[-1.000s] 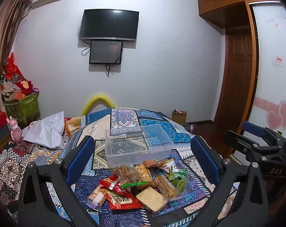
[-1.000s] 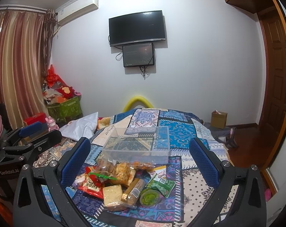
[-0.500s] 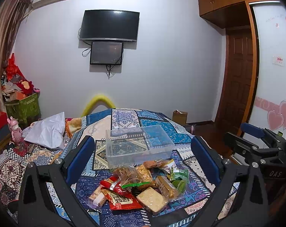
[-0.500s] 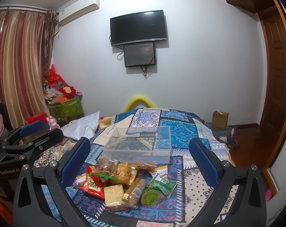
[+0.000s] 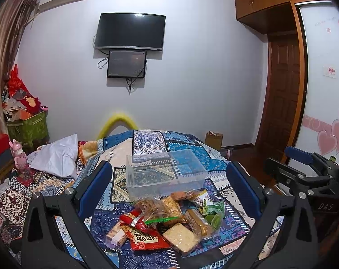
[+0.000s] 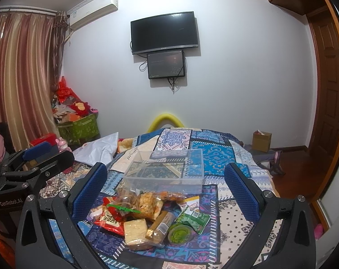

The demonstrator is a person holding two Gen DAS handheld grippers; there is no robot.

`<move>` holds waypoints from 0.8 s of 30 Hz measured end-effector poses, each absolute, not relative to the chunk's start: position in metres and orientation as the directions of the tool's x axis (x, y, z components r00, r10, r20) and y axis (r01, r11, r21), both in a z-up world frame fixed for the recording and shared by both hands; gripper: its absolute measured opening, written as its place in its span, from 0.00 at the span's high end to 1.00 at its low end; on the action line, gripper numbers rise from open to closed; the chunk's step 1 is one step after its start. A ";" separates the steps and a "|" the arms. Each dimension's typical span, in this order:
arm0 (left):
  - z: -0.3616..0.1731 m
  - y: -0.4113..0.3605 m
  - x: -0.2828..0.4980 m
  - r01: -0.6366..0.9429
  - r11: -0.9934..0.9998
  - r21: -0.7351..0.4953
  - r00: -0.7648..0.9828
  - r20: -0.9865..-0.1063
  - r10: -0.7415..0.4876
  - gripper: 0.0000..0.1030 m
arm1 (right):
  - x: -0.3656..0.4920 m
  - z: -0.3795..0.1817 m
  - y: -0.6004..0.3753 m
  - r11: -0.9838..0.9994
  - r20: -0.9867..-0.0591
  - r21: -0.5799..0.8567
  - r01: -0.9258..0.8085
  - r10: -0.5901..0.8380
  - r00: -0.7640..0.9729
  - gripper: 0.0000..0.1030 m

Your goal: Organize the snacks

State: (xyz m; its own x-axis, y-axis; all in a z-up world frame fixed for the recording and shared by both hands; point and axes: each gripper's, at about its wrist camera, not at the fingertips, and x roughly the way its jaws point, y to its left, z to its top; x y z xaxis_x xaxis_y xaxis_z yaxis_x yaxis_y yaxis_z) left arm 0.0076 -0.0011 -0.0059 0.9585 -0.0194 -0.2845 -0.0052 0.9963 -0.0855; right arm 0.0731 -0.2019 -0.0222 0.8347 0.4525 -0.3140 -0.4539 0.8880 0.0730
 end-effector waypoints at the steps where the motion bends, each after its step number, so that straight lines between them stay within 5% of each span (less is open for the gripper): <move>1: -0.006 -0.001 0.008 -0.005 0.996 -0.085 0.958 -0.285 -0.019 0.00 | 0.073 -0.023 -0.203 0.888 -0.314 0.074 -0.454 0.453 0.834 0.00; 14: -0.018 0.004 0.018 0.003 0.997 -0.082 0.945 -0.326 -0.030 0.00 | 0.086 -0.037 -0.203 0.892 -0.347 0.074 -0.446 0.443 0.827 0.00; 24: -0.071 0.019 0.073 -0.016 0.996 -0.088 0.860 -0.509 -0.031 0.00 | 0.129 -0.082 -0.215 0.890 -0.483 0.123 -0.440 0.441 0.756 0.00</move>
State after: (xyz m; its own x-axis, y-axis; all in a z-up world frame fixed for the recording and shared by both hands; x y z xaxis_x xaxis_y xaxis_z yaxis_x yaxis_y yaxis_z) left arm 0.0728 0.0192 -0.0710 0.8604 -0.0310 -0.5088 -0.0164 0.9960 -0.0884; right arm 0.1294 -0.2150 -0.0824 0.7562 0.4409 -0.4834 -0.4399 0.8896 0.1232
